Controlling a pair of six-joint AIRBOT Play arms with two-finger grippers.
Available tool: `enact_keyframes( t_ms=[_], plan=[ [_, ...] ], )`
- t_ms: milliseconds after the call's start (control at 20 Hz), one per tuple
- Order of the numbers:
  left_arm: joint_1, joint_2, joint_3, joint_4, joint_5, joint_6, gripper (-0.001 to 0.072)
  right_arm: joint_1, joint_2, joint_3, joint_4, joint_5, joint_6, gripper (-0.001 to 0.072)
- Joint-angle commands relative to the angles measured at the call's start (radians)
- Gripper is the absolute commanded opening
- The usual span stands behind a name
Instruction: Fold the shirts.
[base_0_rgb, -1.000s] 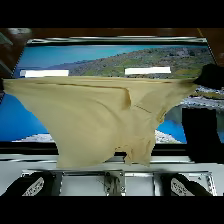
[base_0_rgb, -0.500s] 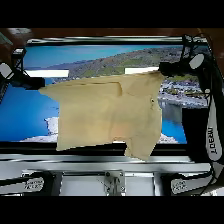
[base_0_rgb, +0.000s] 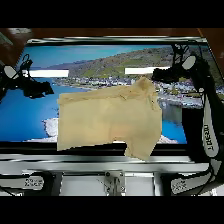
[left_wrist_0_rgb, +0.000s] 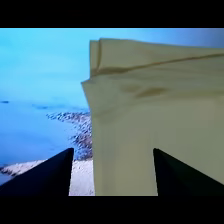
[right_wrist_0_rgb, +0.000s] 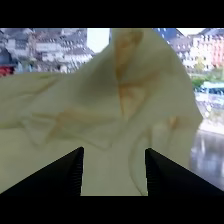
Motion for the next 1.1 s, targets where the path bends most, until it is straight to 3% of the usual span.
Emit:
enact_keyframes(
  t_ms=[0, 150, 250, 300, 350, 700, 1050],
  plan=[
    [0.126, 0.059, -0.051, -0.055, -0.336, 0.096, 0.0572, -0.088, 0.069, -0.008, -0.122, 0.422, -0.059, 0.0492],
    [0.264, 0.173, -0.321, -0.156, -0.38, 0.153, 0.0592, -0.24, 0.118, -0.174, 0.098, 0.602, -0.135, 0.0509],
    [0.337, 0.214, -0.509, -0.232, -0.347, 0.213, 0.0614, -0.316, 0.168, -0.344, 0.252, 0.571, -0.155, 0.054],
    [0.364, 0.222, -0.575, -0.268, -0.325, 0.227, 0.0707, -0.34, 0.186, -0.411, 0.298, 0.553, -0.166, 0.0624],
    [0.384, 0.225, -0.632, -0.299, -0.297, 0.24, 0.0707, -0.353, 0.201, -0.466, 0.316, 0.536, -0.172, 0.0624],
    [0.352, 0.216, -0.784, -0.303, -0.092, 0.266, 0.0707, -0.356, 0.229, -0.548, 0.287, 0.426, -0.167, 0.0624],
    [0.236, 0.193, -0.851, -0.271, -0.046, 0.287, 0.0706, -0.356, 0.229, -0.548, 0.251, 0.408, -0.142, 0.0623]
  ],
)
